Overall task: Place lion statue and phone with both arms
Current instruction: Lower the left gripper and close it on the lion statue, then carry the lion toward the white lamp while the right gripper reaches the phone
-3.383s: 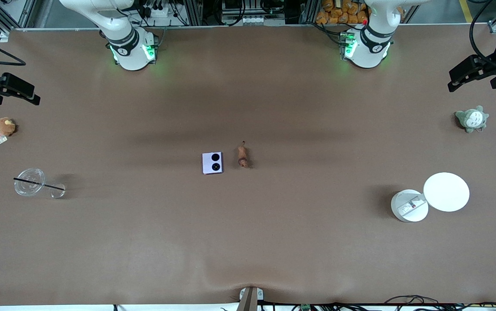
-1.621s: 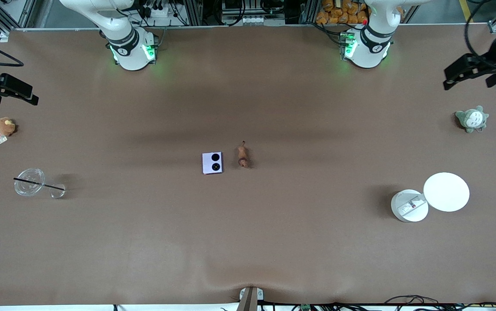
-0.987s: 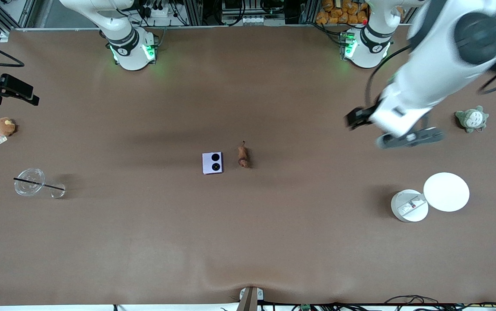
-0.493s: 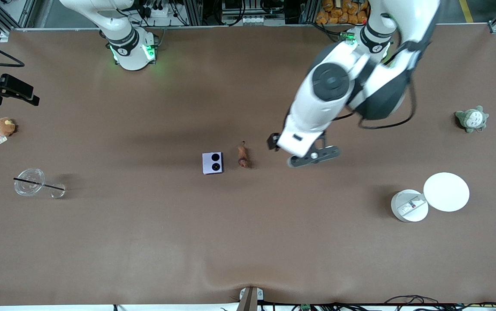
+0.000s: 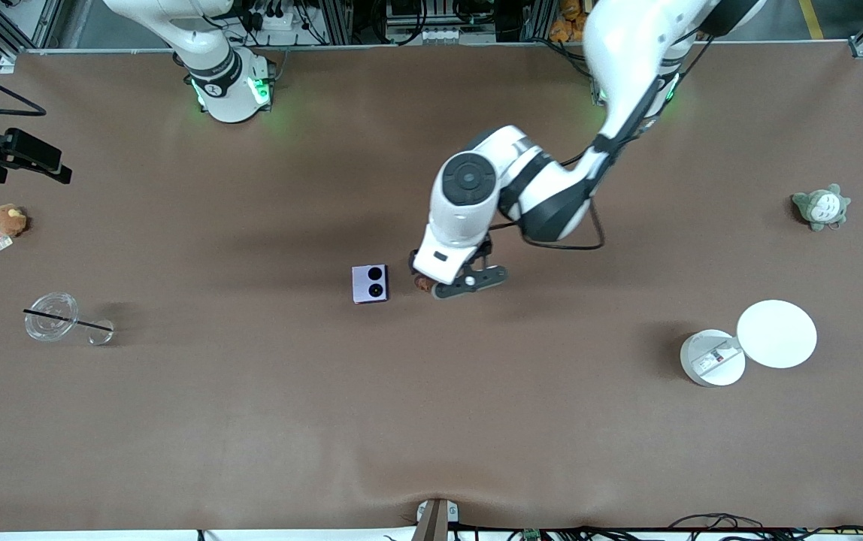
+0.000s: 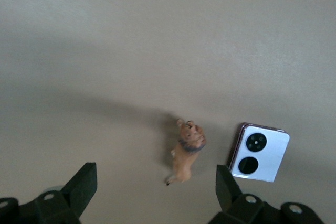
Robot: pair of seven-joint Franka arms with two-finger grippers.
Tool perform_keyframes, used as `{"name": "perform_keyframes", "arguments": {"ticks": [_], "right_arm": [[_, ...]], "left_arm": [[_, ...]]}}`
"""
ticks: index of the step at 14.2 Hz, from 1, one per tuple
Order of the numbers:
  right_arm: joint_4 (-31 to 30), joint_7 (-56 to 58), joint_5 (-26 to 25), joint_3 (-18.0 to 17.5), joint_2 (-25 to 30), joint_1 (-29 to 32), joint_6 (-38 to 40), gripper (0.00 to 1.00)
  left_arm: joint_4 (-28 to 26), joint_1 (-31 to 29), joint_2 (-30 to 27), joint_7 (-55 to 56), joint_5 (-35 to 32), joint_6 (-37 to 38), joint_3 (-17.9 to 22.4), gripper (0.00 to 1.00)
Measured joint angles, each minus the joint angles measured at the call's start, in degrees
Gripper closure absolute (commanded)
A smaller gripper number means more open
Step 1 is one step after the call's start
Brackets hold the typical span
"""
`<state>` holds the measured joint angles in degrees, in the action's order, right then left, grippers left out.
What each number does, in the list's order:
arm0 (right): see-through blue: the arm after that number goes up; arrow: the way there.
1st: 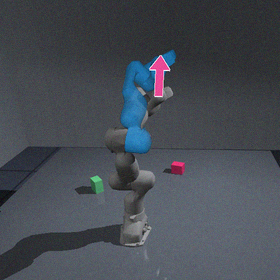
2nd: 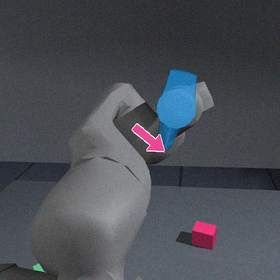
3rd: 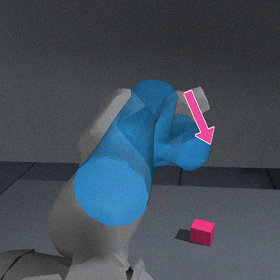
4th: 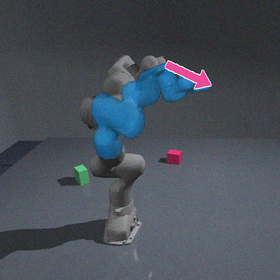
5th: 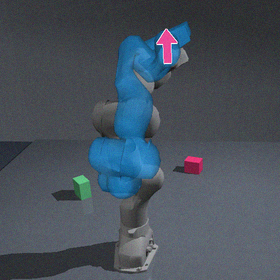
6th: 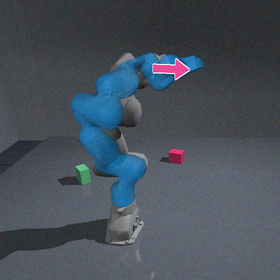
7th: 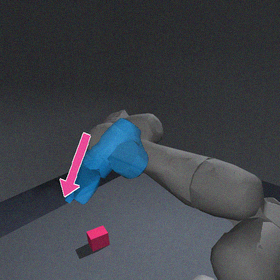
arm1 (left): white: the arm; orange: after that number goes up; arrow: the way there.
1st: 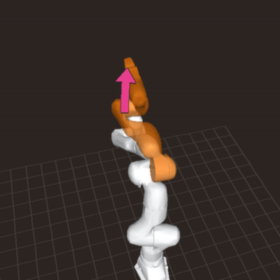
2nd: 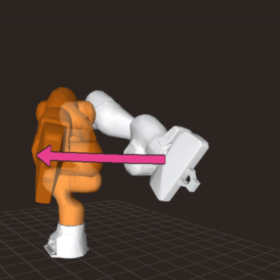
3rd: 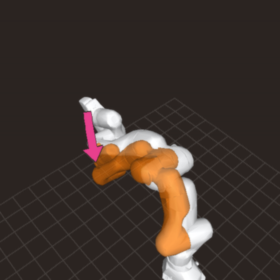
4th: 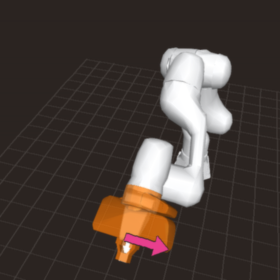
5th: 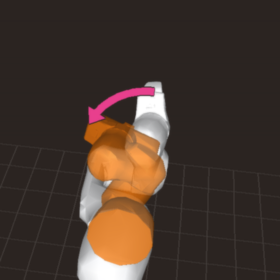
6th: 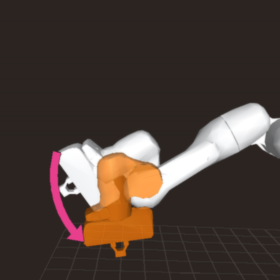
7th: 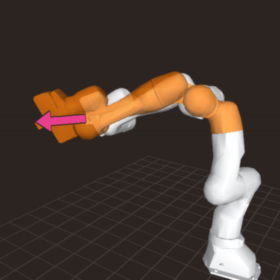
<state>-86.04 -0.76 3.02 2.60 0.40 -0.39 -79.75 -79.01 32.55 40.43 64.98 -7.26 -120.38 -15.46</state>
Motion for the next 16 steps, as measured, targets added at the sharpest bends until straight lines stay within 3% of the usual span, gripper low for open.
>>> {"name": "perform_keyframes", "arguments": {"ticks": [4,7,9,11,12,16], "right_arm": [[0.00,0.00,0.00,0.01,0.00,0.00,0.09,0.00],[0.00,0.01,0.01,-0.01,0.00,0.00,0.09,0.00],[0.00,0.01,0.01,-0.01,0.00,0.00,0.09,0.00],[0.00,0.01,0.01,-0.01,-0.02,0.00,0.12,0.00],[0.00,0.01,0.01,-0.01,-0.05,0.00,0.14,0.00],[-0.05,0.09,0.02,-0.07,-0.31,-0.09,0.23,0.00]], "left_arm": [[0.43,8.50,4.91,2.69,-0.01,-5.27,7.34,0.19],[0.67,10.31,7.38,2.75,-0.01,-7.82,8.95,0.33],[0.83,10.30,8.25,2.75,-0.01,-8.77,9.10,0.54],[0.99,10.30,8.50,2.74,-0.01,-8.91,9.19,0.90],[1.03,10.30,8.50,2.66,-0.10,-8.91,9.19,1.00],[1.54,10.10,8.45,0.01,-4.98,-8.81,9.32,1.00]]}}
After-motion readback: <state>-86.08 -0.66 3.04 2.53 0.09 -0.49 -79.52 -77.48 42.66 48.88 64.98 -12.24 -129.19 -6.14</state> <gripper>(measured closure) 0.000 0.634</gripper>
